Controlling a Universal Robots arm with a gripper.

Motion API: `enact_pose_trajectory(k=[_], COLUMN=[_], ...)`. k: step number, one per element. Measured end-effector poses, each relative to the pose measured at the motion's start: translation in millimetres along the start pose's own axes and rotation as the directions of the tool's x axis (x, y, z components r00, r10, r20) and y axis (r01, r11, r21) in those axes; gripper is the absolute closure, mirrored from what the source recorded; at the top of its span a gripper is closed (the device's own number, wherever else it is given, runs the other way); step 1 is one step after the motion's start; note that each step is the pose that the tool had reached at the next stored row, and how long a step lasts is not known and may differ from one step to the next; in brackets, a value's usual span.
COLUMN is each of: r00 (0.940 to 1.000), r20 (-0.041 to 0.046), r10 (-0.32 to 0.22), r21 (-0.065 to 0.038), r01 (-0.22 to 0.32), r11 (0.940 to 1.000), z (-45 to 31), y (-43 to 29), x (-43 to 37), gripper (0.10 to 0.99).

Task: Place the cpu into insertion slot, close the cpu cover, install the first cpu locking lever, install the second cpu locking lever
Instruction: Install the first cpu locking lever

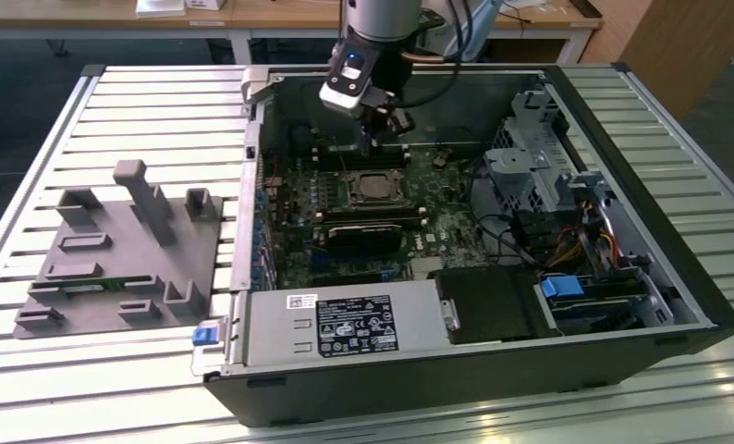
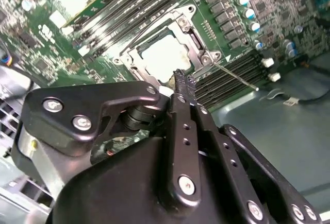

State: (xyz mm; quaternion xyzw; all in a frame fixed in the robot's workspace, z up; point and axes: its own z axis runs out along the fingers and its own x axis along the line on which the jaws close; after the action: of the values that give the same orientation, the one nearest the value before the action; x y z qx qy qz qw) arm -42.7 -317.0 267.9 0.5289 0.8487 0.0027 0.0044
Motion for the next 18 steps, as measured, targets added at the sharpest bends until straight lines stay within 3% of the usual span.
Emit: enact_pose_trajectory(k=[6, 11, 18], r00=[0.9947, 0.9888, 0.976], r20=[-0.0009, -0.0014, -0.0019], r10=[-0.103, -0.149, -0.218], r21=[0.0, -0.001, -0.001], r01=[0.103, 0.149, 0.218], r11=[0.9947, 0.9888, 0.976], z=[0.5, 0.5, 0.7], y=[0.0, 0.0, 0.0], x=[0.0, 0.0, 0.0], gripper=[0.98, 0.98, 0.98])
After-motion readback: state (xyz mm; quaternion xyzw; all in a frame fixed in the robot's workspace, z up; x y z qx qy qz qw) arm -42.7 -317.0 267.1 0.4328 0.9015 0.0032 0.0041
